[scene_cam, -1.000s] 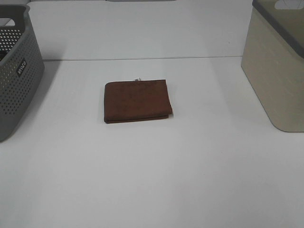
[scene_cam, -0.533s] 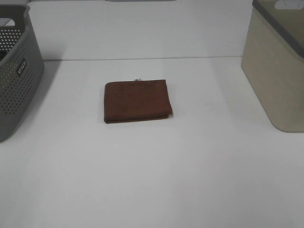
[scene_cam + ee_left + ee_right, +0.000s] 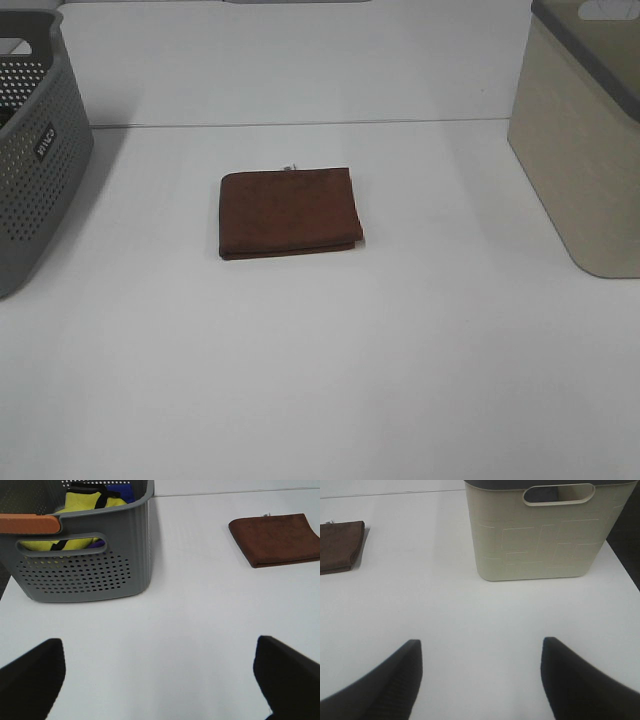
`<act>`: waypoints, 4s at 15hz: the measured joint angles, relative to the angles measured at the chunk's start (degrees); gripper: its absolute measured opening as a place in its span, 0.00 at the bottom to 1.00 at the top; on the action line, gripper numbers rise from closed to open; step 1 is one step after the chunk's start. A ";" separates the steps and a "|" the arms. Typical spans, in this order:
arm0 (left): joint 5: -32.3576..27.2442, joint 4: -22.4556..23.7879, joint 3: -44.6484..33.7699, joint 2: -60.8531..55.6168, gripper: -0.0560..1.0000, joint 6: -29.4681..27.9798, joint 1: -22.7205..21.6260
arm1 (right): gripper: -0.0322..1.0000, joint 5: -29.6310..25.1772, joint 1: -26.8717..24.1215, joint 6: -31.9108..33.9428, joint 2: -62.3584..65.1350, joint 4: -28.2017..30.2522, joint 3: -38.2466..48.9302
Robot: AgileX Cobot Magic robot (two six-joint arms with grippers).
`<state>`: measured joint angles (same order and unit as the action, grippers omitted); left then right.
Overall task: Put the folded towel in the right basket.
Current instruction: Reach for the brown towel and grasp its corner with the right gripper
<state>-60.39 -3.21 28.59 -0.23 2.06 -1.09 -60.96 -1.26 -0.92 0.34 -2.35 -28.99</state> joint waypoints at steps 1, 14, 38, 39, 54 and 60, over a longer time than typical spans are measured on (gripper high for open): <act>0.00 0.00 0.00 0.00 0.97 0.00 0.00 | 0.66 0.00 0.00 0.00 0.00 0.00 0.00; 0.00 0.00 0.00 0.00 0.97 0.00 0.00 | 0.66 0.00 0.00 0.00 0.00 0.00 0.00; 0.00 0.00 0.00 0.00 0.97 0.00 0.00 | 0.66 14.38 0.63 -19.88 -77.23 -25.44 -48.70; 0.00 0.00 0.00 0.00 0.97 0.00 0.00 | 0.66 13.58 2.12 -20.11 -81.53 -25.21 -52.08; 0.00 0.00 0.00 0.00 0.97 0.00 0.00 | 0.66 -4.01 16.79 -14.95 -135.62 -31.57 -87.20; 0.00 0.00 0.00 0.00 0.97 0.00 0.00 | 0.66 -6.99 15.53 -12.83 -149.14 -33.40 -97.06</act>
<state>-60.39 -3.21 28.59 -0.23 2.06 -1.09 -67.95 14.27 -13.75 -148.80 -35.75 -126.05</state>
